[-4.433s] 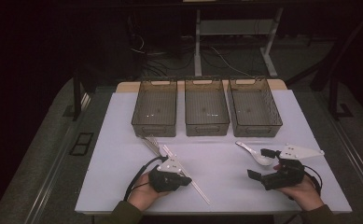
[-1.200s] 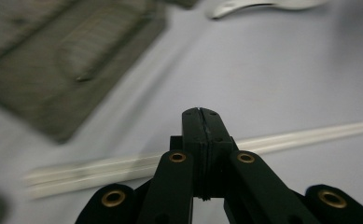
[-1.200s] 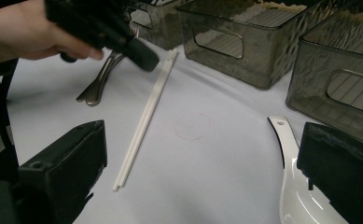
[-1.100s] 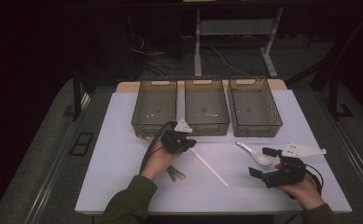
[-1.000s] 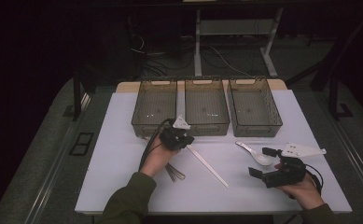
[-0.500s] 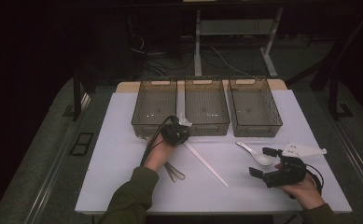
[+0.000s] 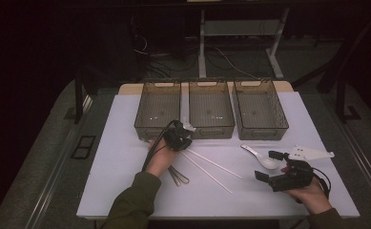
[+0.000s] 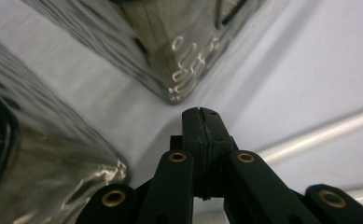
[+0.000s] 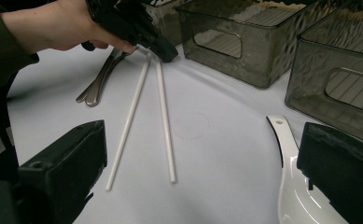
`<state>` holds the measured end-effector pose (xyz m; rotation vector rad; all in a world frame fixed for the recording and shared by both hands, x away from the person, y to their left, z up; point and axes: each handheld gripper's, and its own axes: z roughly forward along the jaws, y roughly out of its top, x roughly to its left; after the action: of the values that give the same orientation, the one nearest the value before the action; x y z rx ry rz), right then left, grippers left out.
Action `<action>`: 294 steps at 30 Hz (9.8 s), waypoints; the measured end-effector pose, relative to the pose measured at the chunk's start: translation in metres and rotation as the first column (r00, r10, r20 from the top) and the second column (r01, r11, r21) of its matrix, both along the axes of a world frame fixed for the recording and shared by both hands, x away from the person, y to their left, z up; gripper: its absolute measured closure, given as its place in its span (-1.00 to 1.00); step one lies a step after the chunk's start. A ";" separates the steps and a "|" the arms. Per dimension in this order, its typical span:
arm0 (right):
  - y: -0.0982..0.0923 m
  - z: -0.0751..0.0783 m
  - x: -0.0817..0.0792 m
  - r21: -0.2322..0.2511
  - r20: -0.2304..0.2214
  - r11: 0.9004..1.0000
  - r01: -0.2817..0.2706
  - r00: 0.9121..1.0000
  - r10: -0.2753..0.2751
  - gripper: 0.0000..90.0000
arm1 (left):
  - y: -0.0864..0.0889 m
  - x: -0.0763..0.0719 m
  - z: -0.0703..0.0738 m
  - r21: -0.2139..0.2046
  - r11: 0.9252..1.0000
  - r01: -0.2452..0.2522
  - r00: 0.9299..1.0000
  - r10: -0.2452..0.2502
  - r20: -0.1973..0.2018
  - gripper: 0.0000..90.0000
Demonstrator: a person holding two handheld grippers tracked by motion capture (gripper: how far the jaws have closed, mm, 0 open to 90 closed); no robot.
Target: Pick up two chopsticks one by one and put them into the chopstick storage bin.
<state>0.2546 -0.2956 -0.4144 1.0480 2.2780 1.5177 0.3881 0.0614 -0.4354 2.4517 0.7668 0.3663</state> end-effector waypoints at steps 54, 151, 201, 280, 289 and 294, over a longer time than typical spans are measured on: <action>0.001 0.000 0.000 -0.002 -0.004 1.000 -0.003 1.000 0.003 -0.97 | 0.008 -0.034 0.046 -0.130 0.890 0.437 0.894 -0.445 -0.049 0.39; -0.002 0.000 0.002 0.014 -0.009 1.000 0.004 1.000 -0.004 -0.97 | -0.023 -0.012 0.073 0.014 0.832 0.555 0.825 -0.548 -0.135 0.86; -0.002 -0.001 0.003 0.016 -0.015 1.000 0.008 1.000 -0.007 -0.97 | 0.120 0.082 0.106 -0.169 0.977 -0.133 0.989 0.141 0.037 0.85; -0.003 -0.001 0.003 0.017 -0.015 1.000 0.010 1.000 -0.010 -0.97 | 0.048 0.016 0.102 -0.100 0.937 0.336 0.942 -0.336 0.018 0.07; -0.003 -0.001 0.003 0.018 -0.016 1.000 0.012 1.000 -0.012 -0.97 | 0.027 -0.007 0.079 0.014 0.873 0.488 0.871 -0.486 -0.062 0.34; -0.003 -0.001 0.003 0.019 -0.015 1.000 0.011 1.000 -0.011 -0.97 | 0.018 -0.018 0.068 0.078 0.821 0.565 0.823 -0.556 -0.115 0.47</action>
<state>0.2574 -0.2989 -0.4152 1.0791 2.2683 1.5351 0.3700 0.0797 -0.3674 2.6646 0.0224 0.0714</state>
